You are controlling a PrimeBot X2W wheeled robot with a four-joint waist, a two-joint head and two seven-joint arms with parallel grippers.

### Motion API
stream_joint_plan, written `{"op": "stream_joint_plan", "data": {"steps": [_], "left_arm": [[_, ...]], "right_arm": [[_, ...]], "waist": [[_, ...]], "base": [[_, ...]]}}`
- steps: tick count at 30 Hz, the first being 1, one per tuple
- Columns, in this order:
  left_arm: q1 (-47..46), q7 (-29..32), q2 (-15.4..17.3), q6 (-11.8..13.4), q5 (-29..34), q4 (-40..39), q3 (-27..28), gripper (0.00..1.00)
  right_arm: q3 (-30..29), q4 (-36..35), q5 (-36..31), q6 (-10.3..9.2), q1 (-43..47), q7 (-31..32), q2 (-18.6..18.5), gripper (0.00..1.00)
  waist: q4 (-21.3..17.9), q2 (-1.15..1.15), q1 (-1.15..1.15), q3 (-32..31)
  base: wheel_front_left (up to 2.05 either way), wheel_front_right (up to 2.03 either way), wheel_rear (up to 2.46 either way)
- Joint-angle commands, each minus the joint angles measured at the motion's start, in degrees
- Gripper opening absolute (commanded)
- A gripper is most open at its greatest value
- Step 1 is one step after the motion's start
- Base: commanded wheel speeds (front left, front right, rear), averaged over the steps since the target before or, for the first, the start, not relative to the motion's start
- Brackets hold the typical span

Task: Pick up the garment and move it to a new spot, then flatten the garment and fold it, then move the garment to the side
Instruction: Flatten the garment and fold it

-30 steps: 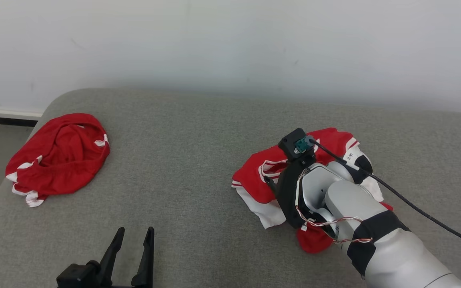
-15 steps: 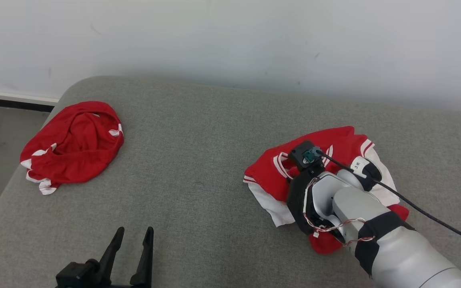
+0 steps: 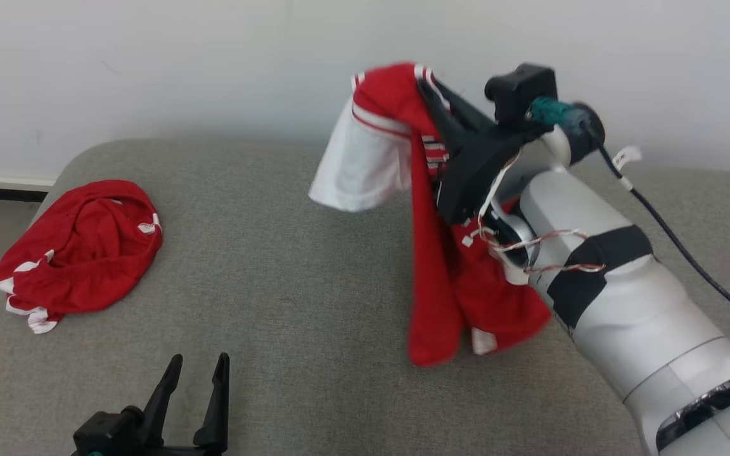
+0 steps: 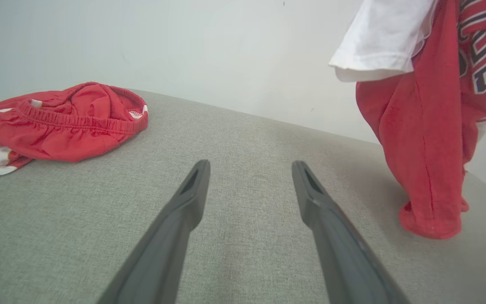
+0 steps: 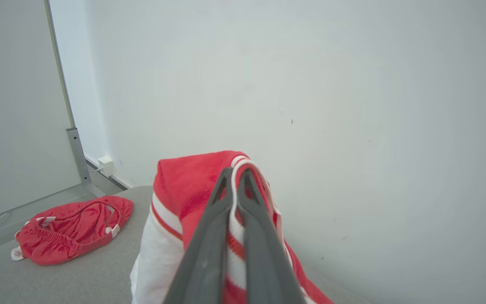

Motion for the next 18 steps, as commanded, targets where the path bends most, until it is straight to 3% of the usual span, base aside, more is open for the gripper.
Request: {"op": "stream_joint_plan", "data": {"steps": [1, 8, 18], "left_arm": [[-0.3, -0.1, 0.4, 0.1, 0.5, 0.0, 0.2, 1.00], [0.6, -0.1, 0.6, 0.1, 0.7, -0.1, 1.2, 1.00], [-0.2, -0.1, 0.2, 0.1, 0.3, -0.5, 0.4, 1.00]], "right_arm": [[-1.3, -0.8, 0.0, -0.14, -2.1, -3.0, 0.2, 0.00], [-10.3, -0.1, -1.3, -0.14, -4.7, -7.6, -0.7, 0.00], [-21.0, 17.7, -4.5, -0.14, 7.1, -6.3, -3.7, 0.00]], "waist": [[-0.9, 0.00, -0.01, -0.4], [-2.8, 0.00, -0.01, -1.3], [-4.7, 0.00, -0.01, 0.0]], "base": [[0.00, 0.00, 0.00], [0.00, 0.00, 0.00], [0.00, 0.00, 0.00]]}}
